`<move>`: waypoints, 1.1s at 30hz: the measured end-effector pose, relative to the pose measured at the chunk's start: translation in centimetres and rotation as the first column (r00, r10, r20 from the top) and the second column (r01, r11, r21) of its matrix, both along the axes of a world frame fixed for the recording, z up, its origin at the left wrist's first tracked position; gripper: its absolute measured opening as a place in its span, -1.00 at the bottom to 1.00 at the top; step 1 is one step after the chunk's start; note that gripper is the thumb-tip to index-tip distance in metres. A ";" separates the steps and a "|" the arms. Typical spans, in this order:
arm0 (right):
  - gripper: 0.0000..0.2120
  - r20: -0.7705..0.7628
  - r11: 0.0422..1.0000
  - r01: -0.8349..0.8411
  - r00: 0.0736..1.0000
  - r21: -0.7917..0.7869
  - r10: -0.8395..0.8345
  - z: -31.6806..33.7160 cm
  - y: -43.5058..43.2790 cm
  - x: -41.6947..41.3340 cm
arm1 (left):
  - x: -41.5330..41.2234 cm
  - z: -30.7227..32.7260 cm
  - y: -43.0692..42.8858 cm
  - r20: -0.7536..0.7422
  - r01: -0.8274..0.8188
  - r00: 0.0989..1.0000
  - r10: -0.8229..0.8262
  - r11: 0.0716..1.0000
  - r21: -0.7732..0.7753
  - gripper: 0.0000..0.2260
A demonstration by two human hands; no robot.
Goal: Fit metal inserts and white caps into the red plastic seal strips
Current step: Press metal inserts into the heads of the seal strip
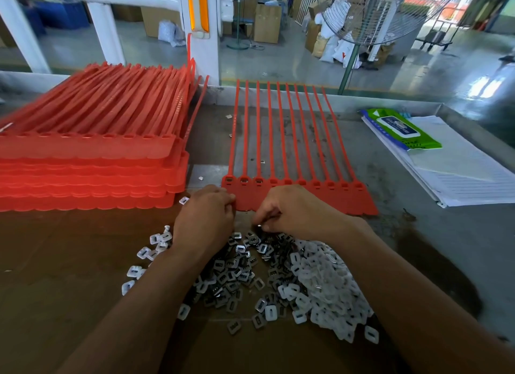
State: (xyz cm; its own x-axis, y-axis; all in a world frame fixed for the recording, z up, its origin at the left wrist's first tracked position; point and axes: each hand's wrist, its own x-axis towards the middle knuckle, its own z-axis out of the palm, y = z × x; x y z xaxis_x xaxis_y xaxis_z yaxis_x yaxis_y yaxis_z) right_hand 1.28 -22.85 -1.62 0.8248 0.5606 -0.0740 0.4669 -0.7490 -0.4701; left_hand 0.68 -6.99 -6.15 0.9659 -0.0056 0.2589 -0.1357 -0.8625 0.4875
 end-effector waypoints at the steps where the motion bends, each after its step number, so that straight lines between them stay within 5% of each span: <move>1: -0.81 0.008 1.000 -0.007 1.000 -0.012 0.007 0.0 0.1 0.0 | 0.0 0.0 0.0 0.001 -0.002 1.000 0.002 1.000 -0.001 -0.76; 13: -0.90 0.024 0.999 0.016 1.000 -0.032 -0.015 -0.7 0.0 0.0 | 0.1 -0.2 0.0 -0.003 0.002 1.000 -0.002 1.000 0.003 -0.75; 19: -0.76 -0.109 0.971 0.156 0.984 0.183 -0.138 -0.6 -0.9 0.2 | 0.0 -0.1 0.1 0.009 0.008 1.000 -0.008 1.000 0.004 -0.76; 26: -0.86 -0.058 0.945 0.219 0.976 0.244 -0.211 -0.9 -1.6 0.5 | 0.0 0.1 0.0 0.001 0.017 1.000 -0.017 1.000 -0.007 -0.76; 33: -0.86 0.042 0.869 0.434 0.889 0.238 -0.456 -0.7 -2.9 3.2 | -0.2 0.1 0.0 0.013 0.023 1.000 -0.022 1.000 -0.015 -0.77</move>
State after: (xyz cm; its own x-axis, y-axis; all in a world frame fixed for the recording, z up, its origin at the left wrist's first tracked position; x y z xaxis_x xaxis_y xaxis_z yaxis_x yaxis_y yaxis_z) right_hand 4.48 -25.73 -2.34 0.9875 0.1252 0.0960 0.1577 -0.7726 -0.6149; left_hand 0.53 -6.95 -6.02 0.9622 -0.0234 0.2713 -0.1612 -0.8519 0.4983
